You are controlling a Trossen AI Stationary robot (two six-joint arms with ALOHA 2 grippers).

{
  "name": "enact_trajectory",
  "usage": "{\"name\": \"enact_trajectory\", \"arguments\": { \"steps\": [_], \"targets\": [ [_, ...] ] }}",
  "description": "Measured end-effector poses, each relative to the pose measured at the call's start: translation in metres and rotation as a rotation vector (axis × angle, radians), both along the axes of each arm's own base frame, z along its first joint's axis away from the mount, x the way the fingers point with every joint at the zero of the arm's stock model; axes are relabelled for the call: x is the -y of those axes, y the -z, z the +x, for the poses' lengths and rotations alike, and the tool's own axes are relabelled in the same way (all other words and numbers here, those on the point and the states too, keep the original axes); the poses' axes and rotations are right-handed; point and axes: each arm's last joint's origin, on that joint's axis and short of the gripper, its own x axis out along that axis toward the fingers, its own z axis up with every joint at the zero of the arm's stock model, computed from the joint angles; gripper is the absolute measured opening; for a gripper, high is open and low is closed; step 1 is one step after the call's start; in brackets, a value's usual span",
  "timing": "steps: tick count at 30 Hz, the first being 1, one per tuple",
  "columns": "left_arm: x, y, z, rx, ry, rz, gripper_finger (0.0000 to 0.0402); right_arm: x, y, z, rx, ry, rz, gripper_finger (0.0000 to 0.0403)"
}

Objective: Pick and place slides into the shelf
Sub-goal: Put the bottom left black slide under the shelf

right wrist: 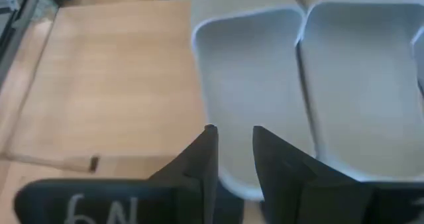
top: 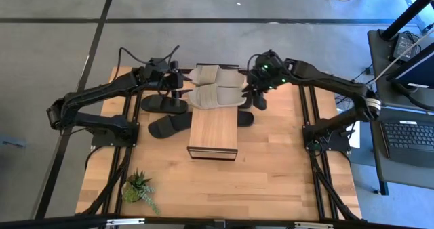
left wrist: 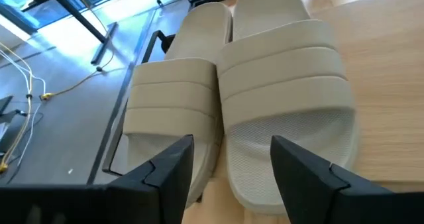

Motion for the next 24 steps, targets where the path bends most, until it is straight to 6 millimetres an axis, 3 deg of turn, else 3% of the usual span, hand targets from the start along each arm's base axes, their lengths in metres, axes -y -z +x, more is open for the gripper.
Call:
{"name": "enact_trajectory", "arguments": {
  "steps": [5, 12, 18, 24],
  "targets": [
    [0.001, 0.002, -0.001, -0.011, 0.022, -0.031, 0.0192, -0.016, 0.006, -0.027, -0.046, 0.026, 0.058, 0.0097],
    [0.009, 0.006, -0.006, -0.028, 0.109, -0.183, 0.0192, -0.031, 0.045, -0.061, -0.019, 0.094, 0.116, 0.0097],
    [0.013, 0.017, -0.014, -0.152, -0.088, -0.293, 0.0192, -0.039, 0.080, -0.079, 0.049, 0.148, 0.151, 0.0097],
    [0.019, 0.027, -0.024, -0.303, -0.198, -0.356, 0.0192, -0.041, 0.096, -0.082, 0.103, 0.159, 0.150, 0.0097]
  ]
}}
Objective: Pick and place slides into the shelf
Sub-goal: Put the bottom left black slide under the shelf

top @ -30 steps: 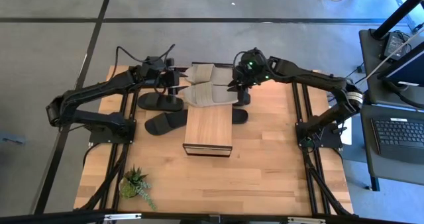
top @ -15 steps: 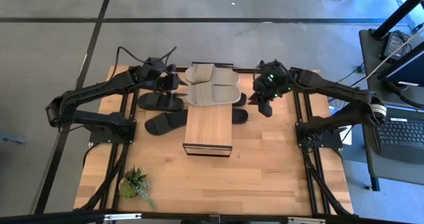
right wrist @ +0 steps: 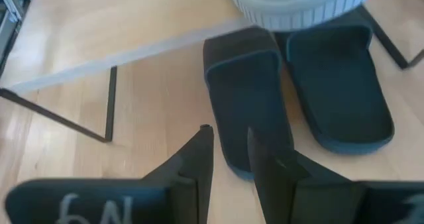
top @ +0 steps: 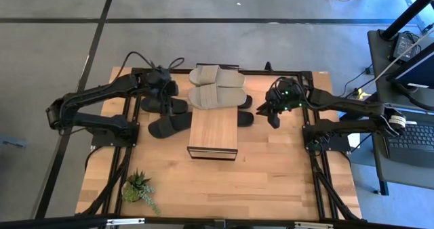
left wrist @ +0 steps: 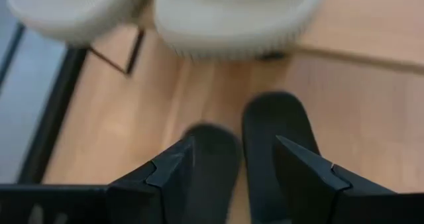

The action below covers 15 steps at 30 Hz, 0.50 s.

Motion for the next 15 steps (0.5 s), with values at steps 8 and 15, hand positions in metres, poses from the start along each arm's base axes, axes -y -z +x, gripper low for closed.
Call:
{"name": "enact_trajectory", "arguments": {
  "steps": [8, 15],
  "targets": [
    [0.017, 0.005, -0.001, -0.085, -0.004, -0.076, 0.0192, 0.001, 0.003, 0.002, 0.041, -0.002, -0.022, 0.0097],
    [0.040, 0.006, 0.007, -0.094, 0.006, -0.090, 0.0192, 0.001, 0.003, 0.002, 0.043, -0.003, -0.024, 0.0097]
  ]
}}
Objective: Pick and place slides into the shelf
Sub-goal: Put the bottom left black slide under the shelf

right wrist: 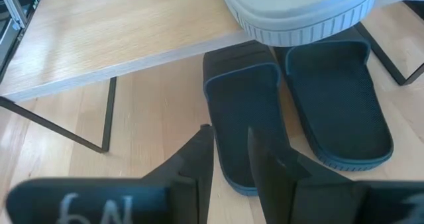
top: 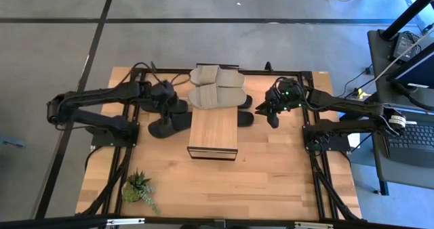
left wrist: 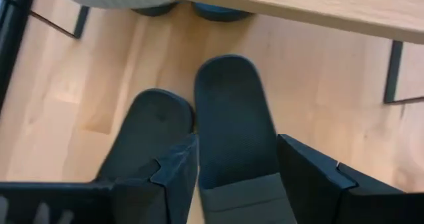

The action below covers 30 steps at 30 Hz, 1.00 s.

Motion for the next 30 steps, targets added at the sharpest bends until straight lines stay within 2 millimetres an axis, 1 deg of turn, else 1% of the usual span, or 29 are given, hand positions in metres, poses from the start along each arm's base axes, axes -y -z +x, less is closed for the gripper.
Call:
{"name": "enact_trajectory", "arguments": {
  "steps": [5, 9, 14, 18, 22, 26, 30],
  "targets": [
    [0.020, 0.002, 0.001, -0.039, -0.007, -0.019, 0.0192, 0.001, 0.000, 0.002, 0.012, -0.001, -0.007, 0.0097],
    [0.038, 0.004, -0.001, -0.084, -0.048, -0.016, 0.0192, 0.003, 0.002, 0.006, 0.018, -0.003, -0.013, 0.0097],
    [0.057, 0.007, -0.009, -0.154, -0.135, 0.017, 0.0192, 0.006, 0.008, 0.014, 0.013, -0.004, -0.011, 0.0097],
    [0.072, 0.011, -0.011, -0.153, -0.145, 0.056, 0.0192, 0.010, 0.016, 0.021, -0.004, -0.004, -0.004, 0.0097],
    [0.085, 0.023, -0.013, -0.137, -0.127, 0.084, 0.0192, 0.011, 0.023, 0.025, -0.027, -0.001, 0.011, 0.0097],
    [0.097, 0.043, -0.015, -0.104, -0.106, 0.073, 0.0192, 0.012, 0.025, 0.026, -0.037, 0.003, 0.020, 0.0097],
    [0.105, 0.063, -0.019, -0.085, -0.120, 0.044, 0.0192, 0.012, 0.025, 0.026, -0.037, 0.003, 0.022, 0.0097]
  ]
}}
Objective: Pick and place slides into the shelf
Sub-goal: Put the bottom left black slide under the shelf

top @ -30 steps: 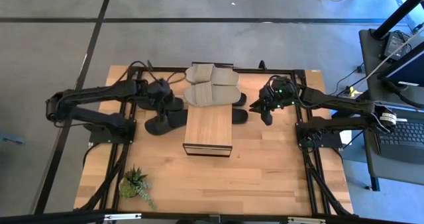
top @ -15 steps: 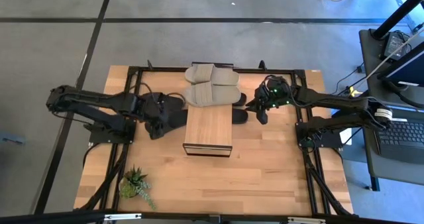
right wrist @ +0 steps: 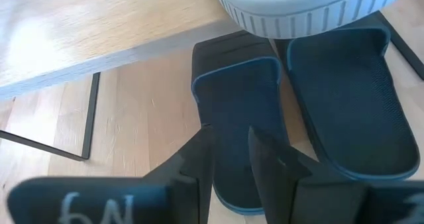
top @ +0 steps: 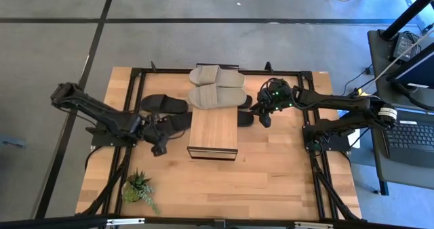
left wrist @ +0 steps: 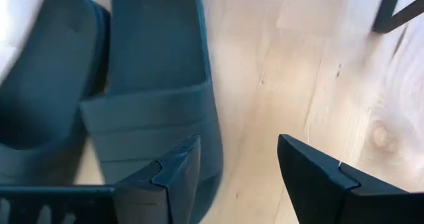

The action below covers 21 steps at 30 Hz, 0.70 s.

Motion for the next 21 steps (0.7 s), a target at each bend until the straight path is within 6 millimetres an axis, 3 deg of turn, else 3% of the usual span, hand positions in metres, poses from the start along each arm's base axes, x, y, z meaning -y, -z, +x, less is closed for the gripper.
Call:
{"name": "enact_trajectory", "arguments": {
  "steps": [6, 12, 21],
  "targets": [
    [0.000, 0.022, -0.009, -0.021, -0.083, -0.023, 0.0192, 0.000, 0.000, 0.000, 0.000, 0.001, 0.001, 0.0097],
    [-0.001, 0.025, -0.010, -0.027, -0.078, -0.016, 0.0192, 0.000, 0.000, 0.000, 0.000, -0.002, -0.002, 0.0097],
    [-0.001, 0.026, -0.011, -0.096, 0.164, 0.068, 0.0192, 0.000, 0.000, 0.000, 0.000, -0.005, -0.006, 0.0097]
  ]
}}
